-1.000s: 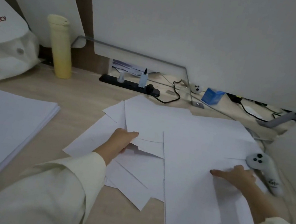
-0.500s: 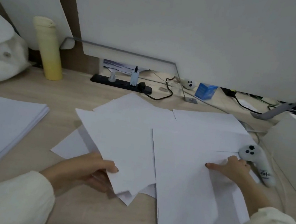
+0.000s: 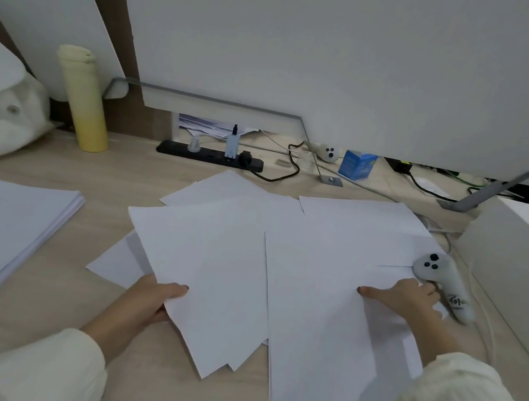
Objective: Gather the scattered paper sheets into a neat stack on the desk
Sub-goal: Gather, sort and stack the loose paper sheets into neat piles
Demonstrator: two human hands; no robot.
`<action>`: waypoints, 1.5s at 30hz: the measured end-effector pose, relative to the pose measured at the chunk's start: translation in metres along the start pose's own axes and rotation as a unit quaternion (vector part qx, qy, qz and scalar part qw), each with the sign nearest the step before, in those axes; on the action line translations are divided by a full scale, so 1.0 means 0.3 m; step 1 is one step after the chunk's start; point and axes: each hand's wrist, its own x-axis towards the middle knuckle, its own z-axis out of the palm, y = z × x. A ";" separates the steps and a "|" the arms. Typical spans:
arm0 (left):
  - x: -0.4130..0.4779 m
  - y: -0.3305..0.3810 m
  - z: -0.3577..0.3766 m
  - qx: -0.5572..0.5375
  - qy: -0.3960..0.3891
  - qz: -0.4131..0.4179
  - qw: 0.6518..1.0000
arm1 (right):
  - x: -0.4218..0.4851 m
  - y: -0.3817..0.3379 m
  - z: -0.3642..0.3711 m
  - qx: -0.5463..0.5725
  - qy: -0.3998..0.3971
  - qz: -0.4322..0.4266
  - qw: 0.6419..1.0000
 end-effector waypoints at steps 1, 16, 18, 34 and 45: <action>-0.004 -0.004 0.000 0.004 0.002 0.009 1.000 | -0.003 0.004 -0.002 0.003 0.001 -0.003 1.000; 0.000 -0.029 0.012 0.035 0.039 0.039 0.998 | 0.001 0.088 -0.040 0.110 -0.048 -0.049 0.992; 0.000 -0.030 0.014 0.038 0.044 0.044 0.997 | -0.035 0.097 -0.049 0.220 -0.086 -0.067 0.969; -0.110 -0.048 -0.040 -0.089 -0.060 0.092 0.990 | -0.264 -0.025 0.145 0.604 -0.331 -0.085 0.720; -0.116 0.022 -0.116 -0.114 0.001 0.121 0.986 | -0.293 -0.069 0.143 0.584 -0.326 -0.087 0.739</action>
